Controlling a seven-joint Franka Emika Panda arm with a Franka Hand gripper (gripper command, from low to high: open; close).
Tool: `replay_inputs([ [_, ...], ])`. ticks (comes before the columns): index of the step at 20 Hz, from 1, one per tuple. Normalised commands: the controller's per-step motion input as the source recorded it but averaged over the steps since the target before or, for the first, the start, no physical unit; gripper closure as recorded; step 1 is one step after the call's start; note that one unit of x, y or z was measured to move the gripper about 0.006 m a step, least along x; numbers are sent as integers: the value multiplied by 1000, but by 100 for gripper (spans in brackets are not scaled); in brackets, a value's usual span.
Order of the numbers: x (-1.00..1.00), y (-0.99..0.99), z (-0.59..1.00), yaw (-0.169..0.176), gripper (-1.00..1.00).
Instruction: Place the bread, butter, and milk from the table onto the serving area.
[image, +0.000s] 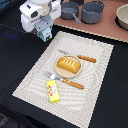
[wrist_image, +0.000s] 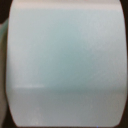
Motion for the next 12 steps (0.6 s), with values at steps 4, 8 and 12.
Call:
replay_inputs([
  [4, -61, 94, -88, 0, 100],
  [8, 163, 163, 914, -57, 100],
  [12, 635, 281, 1000, -103, 100],
])
